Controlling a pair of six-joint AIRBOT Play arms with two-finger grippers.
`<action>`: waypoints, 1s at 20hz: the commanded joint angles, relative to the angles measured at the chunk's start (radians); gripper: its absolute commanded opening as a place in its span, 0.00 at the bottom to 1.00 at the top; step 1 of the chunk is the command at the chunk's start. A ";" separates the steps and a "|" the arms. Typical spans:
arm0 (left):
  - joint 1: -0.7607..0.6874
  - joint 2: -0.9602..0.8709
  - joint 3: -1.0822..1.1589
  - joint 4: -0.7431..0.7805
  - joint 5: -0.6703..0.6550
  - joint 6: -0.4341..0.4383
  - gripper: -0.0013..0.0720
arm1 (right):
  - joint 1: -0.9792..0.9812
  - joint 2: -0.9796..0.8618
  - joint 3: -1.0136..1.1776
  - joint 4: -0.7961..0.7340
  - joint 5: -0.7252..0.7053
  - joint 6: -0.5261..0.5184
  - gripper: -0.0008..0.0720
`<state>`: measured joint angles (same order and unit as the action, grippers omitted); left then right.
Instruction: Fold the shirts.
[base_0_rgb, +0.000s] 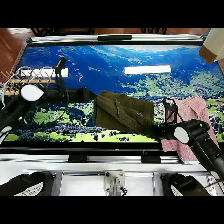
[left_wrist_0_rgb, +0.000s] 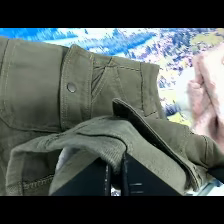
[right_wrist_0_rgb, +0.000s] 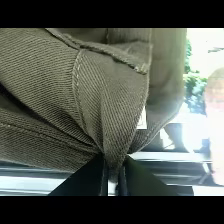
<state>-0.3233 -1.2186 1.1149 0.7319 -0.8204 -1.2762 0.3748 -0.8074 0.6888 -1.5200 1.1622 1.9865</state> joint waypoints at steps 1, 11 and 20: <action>0.011 -0.076 0.067 0.022 -0.075 0.058 0.10 | -0.056 -0.050 0.004 0.121 -0.011 -0.088 0.13; -0.079 0.182 -0.298 0.405 -0.365 -0.204 0.09 | 0.059 -0.048 -0.121 0.249 0.363 -0.123 0.13; -0.150 0.391 -0.592 0.383 -0.288 -0.318 0.10 | 0.153 0.048 -0.197 0.353 0.351 -0.081 0.81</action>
<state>-0.4633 -0.8558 0.5617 1.1248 -1.1160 -1.5703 0.5175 -0.8165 0.5003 -1.2434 1.4895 1.8988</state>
